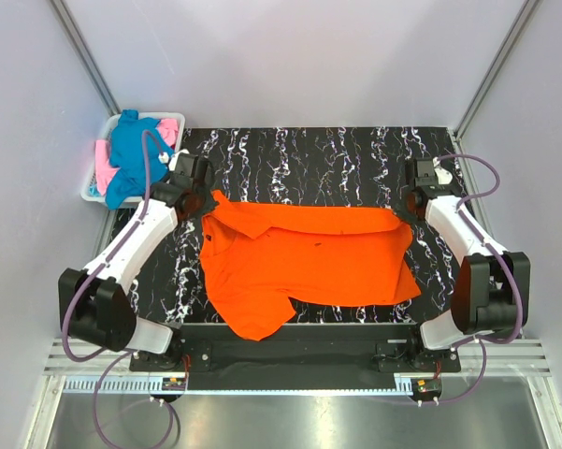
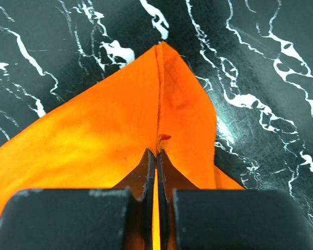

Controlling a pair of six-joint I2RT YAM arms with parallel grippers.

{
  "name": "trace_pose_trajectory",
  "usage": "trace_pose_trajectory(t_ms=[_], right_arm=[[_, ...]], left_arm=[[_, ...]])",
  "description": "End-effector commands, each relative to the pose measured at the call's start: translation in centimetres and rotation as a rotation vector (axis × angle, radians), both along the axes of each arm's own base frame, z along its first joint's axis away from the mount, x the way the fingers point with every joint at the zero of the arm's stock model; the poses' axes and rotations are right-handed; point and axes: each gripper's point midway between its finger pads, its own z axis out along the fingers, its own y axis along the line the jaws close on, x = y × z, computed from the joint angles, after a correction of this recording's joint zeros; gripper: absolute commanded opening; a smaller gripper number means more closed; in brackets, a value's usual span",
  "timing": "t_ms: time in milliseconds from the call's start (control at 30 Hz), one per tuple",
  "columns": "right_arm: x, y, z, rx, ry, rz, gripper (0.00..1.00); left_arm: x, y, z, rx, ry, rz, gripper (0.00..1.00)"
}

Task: Fold and stack the t-shirts
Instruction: Fold the tshirt

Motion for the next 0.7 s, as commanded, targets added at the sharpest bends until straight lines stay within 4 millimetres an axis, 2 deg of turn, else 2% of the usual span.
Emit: trace_pose_trajectory(t_ms=[0, 200, 333, 567, 600, 667], right_arm=[[-0.7, -0.9, 0.4, -0.030, -0.007, -0.043, 0.00], [-1.6, -0.8, -1.2, -0.019, 0.044, -0.054, 0.00], [-2.0, -0.8, -1.9, -0.016, 0.067, -0.061, 0.00], [-3.0, -0.7, -3.6, -0.008, 0.134, -0.074, 0.00], [-3.2, -0.7, -4.0, -0.010, 0.154, -0.074, 0.01], [-3.5, -0.8, -4.3, -0.011, 0.177, -0.085, 0.20]], left_arm=[[0.1, 0.3, 0.8, 0.007, -0.041, 0.024, 0.00], [-2.3, -0.4, -2.3, -0.027, 0.058, 0.039, 0.00], [-4.1, -1.6, -3.9, -0.044, 0.108, 0.016, 0.00], [-5.8, -1.9, -6.1, -0.019, 0.173, 0.042, 0.00], [-6.1, -1.7, -6.2, -0.014, 0.181, 0.059, 0.00], [-6.3, -1.2, -6.4, 0.012, 0.186, 0.086, 0.00]])
